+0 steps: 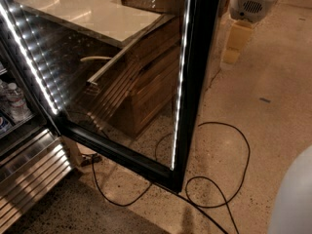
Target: Close right fridge door
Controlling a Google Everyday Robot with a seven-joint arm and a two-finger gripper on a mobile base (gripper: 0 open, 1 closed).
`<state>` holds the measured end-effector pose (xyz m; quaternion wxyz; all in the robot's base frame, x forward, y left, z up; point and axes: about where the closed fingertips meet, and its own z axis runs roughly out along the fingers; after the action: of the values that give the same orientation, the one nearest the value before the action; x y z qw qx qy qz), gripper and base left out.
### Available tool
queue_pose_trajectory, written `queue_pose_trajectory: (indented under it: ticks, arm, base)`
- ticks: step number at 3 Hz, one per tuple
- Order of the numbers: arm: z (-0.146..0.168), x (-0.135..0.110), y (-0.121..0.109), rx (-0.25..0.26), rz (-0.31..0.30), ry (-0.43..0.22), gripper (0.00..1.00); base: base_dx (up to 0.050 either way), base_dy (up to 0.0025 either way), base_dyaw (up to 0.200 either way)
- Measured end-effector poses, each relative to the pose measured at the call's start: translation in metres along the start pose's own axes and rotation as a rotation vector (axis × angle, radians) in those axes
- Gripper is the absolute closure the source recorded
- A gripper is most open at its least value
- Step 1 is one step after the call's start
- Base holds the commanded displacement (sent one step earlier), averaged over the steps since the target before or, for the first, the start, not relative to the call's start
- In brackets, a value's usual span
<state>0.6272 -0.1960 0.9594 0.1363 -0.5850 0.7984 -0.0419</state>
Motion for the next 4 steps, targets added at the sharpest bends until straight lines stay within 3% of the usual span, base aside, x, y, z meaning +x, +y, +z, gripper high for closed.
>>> queue_pose_trajectory:
  ticks: [1,3,4]
  arm:
    - [0.008,0.001,-0.005,0.006,0.005,0.009,0.00]
    - [0.081,0.028,0.011,-0.107,-0.003,0.079,0.00]
    - [0.081,0.028,0.011,-0.107,-0.003,0.079,0.00]
  base:
    - [0.000,0.00000,0.000]
    - [0.000,0.00000,0.000]
    - [0.000,0.00000,0.198]
